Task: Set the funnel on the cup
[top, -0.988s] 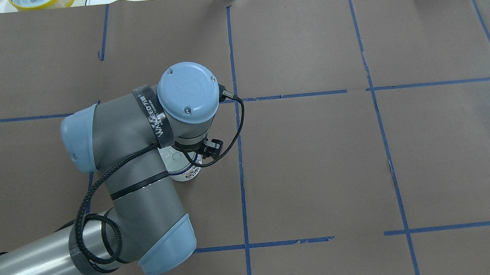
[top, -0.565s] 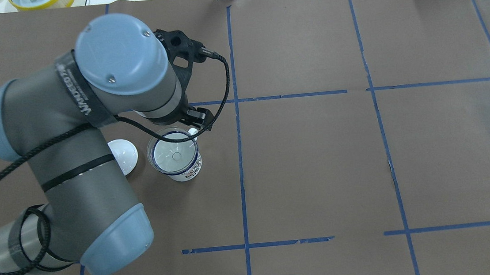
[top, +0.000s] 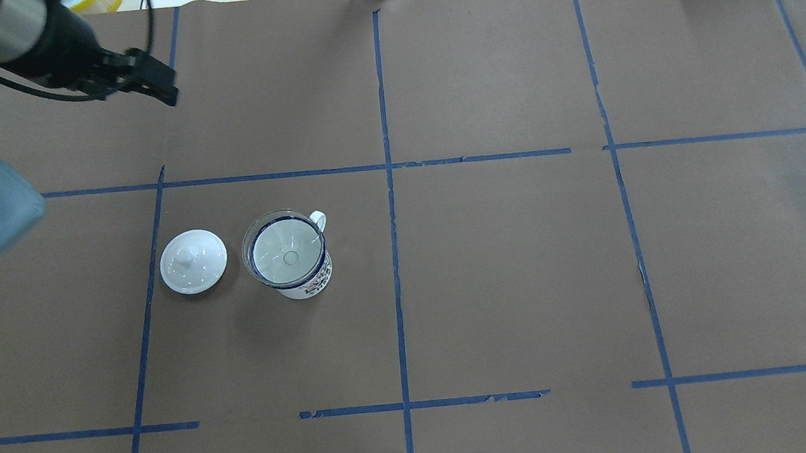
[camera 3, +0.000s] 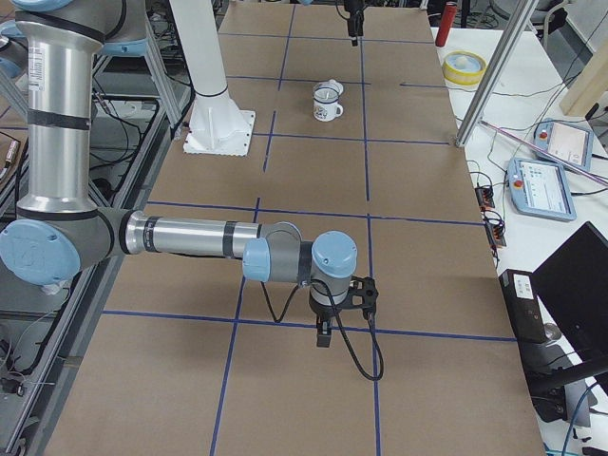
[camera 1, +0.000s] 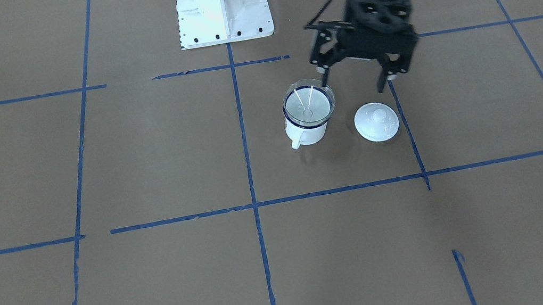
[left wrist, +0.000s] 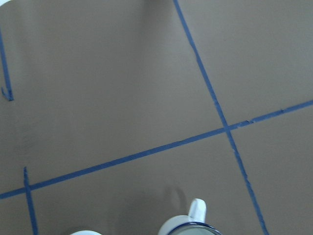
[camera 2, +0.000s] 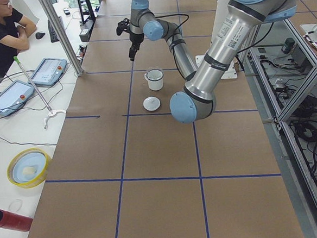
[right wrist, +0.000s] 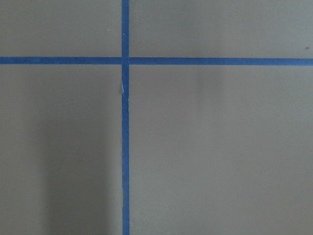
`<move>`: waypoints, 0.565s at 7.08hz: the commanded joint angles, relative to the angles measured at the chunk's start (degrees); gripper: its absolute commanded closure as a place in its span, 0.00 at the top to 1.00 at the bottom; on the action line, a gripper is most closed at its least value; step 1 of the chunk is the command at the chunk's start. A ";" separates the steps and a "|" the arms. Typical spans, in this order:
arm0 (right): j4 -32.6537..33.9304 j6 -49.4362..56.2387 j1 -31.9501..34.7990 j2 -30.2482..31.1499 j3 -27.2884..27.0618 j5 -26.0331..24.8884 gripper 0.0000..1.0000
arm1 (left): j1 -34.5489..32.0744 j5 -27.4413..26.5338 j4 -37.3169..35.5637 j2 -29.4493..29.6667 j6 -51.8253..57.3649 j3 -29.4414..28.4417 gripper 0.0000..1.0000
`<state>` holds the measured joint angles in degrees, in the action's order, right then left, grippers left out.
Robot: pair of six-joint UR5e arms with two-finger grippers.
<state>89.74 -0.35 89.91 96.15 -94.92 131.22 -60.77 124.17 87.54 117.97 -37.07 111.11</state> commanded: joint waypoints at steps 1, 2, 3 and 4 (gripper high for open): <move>0.00 0.00 0.00 0.00 0.08 0.00 1.00 | -10.66 8.00 1.67 -6.94 12.07 -3.26 1.00; 0.00 0.00 0.00 0.00 0.00 0.00 1.00 | -12.86 7.58 1.67 -9.75 14.02 -3.44 1.00; 0.00 0.00 0.00 0.00 -0.01 0.00 1.00 | -16.80 7.49 1.67 -12.74 22.14 -5.53 1.00; 0.00 0.00 0.00 0.00 0.08 0.00 1.00 | -20.49 7.93 1.67 -14.77 32.05 -9.64 1.00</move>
<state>89.74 -0.35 89.91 96.15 -94.90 131.22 -76.78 131.69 89.19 106.13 -15.59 105.35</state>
